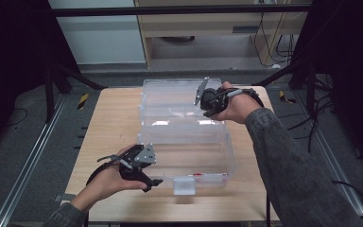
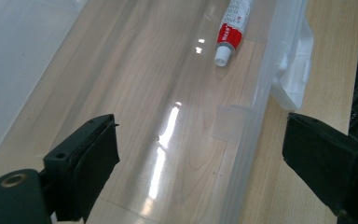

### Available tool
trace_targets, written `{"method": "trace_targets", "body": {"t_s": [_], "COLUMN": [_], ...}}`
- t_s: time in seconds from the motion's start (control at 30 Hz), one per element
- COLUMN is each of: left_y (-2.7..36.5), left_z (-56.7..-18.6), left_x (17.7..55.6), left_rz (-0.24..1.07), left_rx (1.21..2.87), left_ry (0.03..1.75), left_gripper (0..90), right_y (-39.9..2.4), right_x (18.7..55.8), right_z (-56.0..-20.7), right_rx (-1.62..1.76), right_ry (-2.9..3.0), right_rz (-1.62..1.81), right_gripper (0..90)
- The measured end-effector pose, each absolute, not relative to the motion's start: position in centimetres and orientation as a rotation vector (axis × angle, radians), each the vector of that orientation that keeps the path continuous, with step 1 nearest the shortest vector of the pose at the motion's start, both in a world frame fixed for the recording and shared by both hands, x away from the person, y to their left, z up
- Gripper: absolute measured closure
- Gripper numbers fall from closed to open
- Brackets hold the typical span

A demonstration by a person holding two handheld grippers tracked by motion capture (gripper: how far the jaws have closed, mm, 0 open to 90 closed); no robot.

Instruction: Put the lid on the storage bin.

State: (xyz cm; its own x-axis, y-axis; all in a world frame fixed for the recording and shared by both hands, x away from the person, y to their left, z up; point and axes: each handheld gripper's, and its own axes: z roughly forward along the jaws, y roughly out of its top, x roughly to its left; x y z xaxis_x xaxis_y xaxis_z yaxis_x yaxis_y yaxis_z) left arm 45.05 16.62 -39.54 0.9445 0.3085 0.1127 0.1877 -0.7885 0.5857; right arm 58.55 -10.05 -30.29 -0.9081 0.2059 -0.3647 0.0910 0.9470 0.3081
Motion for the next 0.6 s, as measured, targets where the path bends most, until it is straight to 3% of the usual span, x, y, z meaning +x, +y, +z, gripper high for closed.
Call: {"method": "trace_targets", "body": {"t_s": [0.17, 0.33, 0.6], "left_y": [16.8, 17.0, 17.2], "left_z": [-39.7, -39.8, -39.6], "left_x": [44.9, 44.5, 44.0], "left_rz": [0.256, 0.219, 0.202], "left_rx": [2.502, 2.523, 2.550], "left_ry": [0.359, 0.329, 0.310], "left_gripper": [15.4, 32.8, 48.7], "right_y": [-10.0, -10.0, -9.9], "right_x": [58.6, 58.6, 58.5], "right_z": [-30.3, -30.3, -30.4], "right_rx": [0.192, 0.197, 0.200], "right_ry": [2.706, 2.708, 2.701], "right_rz": [0.402, 0.405, 0.403], "right_gripper": [79.0, 79.0, 78.5]}}
